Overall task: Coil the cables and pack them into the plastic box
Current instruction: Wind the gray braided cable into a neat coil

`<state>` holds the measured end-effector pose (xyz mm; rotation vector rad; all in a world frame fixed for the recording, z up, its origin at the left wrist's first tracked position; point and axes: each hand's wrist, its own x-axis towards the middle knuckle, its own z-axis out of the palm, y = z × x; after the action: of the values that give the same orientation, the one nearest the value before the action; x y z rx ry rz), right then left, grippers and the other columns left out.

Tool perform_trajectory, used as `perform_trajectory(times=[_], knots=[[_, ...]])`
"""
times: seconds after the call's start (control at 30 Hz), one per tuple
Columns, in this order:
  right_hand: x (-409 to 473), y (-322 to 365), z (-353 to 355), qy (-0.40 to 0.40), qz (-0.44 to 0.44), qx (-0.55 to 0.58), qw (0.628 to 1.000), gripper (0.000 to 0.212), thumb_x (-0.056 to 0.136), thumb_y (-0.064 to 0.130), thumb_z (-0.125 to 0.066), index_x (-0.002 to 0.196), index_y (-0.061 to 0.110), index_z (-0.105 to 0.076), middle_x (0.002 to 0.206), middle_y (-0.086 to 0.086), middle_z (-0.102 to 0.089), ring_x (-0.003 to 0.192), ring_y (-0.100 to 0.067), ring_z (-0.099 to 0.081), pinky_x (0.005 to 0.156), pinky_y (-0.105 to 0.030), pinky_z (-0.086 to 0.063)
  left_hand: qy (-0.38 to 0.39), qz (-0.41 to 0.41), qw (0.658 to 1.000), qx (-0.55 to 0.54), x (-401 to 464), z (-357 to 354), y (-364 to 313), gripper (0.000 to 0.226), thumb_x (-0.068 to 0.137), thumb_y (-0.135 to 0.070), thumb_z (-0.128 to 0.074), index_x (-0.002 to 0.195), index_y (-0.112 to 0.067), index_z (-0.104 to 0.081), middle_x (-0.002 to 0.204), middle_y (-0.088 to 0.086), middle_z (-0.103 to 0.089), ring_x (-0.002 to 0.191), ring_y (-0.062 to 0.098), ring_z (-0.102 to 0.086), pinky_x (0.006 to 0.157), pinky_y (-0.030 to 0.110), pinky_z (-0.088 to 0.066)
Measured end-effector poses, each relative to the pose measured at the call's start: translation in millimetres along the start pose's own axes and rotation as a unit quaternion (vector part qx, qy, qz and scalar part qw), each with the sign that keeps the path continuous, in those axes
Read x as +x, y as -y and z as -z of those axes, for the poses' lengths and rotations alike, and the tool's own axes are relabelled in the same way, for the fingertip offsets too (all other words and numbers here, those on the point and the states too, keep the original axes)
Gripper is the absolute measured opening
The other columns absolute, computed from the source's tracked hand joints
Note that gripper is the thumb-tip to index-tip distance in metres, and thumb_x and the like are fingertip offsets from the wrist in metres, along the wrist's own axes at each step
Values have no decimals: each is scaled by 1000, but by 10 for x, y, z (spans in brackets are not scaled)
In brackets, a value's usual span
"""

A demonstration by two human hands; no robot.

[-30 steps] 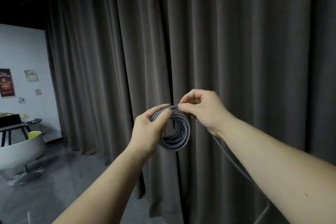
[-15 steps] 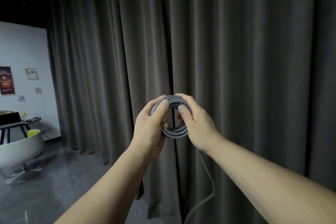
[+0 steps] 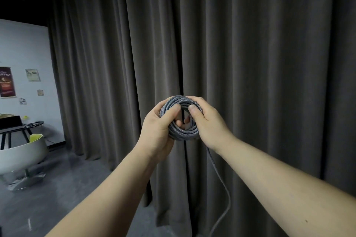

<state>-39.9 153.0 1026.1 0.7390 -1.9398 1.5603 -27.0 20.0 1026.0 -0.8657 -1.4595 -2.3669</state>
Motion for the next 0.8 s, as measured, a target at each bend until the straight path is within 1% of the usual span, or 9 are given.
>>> perform_trajectory(times=[0.07,0.17,0.23,0.3,0.37,0.47,0.57,0.7,0.8], knots=[[-28,-6,-13,-1,-9,-10,1000,23,100,21,-43,117,29,-56,88,-8,-64,70,-8,-58,51,-13,-48,-37,8,999,2,21,-10,18,25,91,-21,-61,110,-5,-60,54,-6,-50,45,6,-43,51,22,-42],[-50,-23,-33,-9,-20,-48,999,17,99,27,-45,114,30,-53,88,-1,-65,70,-7,-59,50,-12,-46,-96,2,995,17,49,-42,54,21,94,-28,-56,96,-9,-65,48,-3,-39,40,9,-37,48,23,-34],[-62,-29,-23,-2,-42,-76,996,16,98,34,-46,113,29,-50,90,-3,-66,68,-12,-63,49,-20,-52,-123,-7,992,31,64,-39,81,20,96,-27,-56,92,-9,-65,47,-2,-37,39,10,-35,47,23,-34],[-101,-66,24,33,-79,-90,992,23,97,41,-47,114,26,-44,88,-5,-64,54,-9,-61,45,-29,-51,-158,-22,986,43,100,6,91,19,96,-24,-57,98,-8,-67,47,-2,-39,39,11,-36,47,24,-34],[-174,-150,96,81,-111,-119,983,25,96,36,-49,115,25,-40,84,-5,-64,50,-9,-55,52,-30,-48,-206,-36,977,51,162,95,61,16,95,-23,-59,98,-10,-69,46,-2,-42,39,11,-38,50,25,-33],[-303,-325,225,73,-119,-197,970,19,88,12,-51,103,24,-46,75,-4,-61,64,-15,-52,71,-40,-48,-267,-45,961,61,221,231,-18,14,93,-24,-62,96,-13,-70,47,-2,-43,40,10,-39,47,22,-34],[-367,-373,283,37,-88,-290,952,14,90,15,-50,97,27,-54,81,4,-62,74,-18,-58,71,-41,-51,-307,-47,947,77,245,326,-43,13,91,-25,-64,96,-15,-70,50,-2,-45,41,9,-41,44,19,-36],[-283,-107,151,163,17,-427,889,26,92,18,-46,109,27,-63,106,5,-59,101,-21,-57,82,-28,-44,-318,-69,930,170,240,366,30,7,88,-26,-65,92,-23,-70,56,-8,-57,45,6,-49,52,22,-42],[-161,174,-2,247,66,-419,871,35,90,15,-44,116,25,-66,115,4,-59,111,-19,-54,94,-28,-42,-300,-74,925,220,211,352,111,11,87,-31,-67,95,-24,-69,84,-3,-68,65,3,-63,57,18,-50]])
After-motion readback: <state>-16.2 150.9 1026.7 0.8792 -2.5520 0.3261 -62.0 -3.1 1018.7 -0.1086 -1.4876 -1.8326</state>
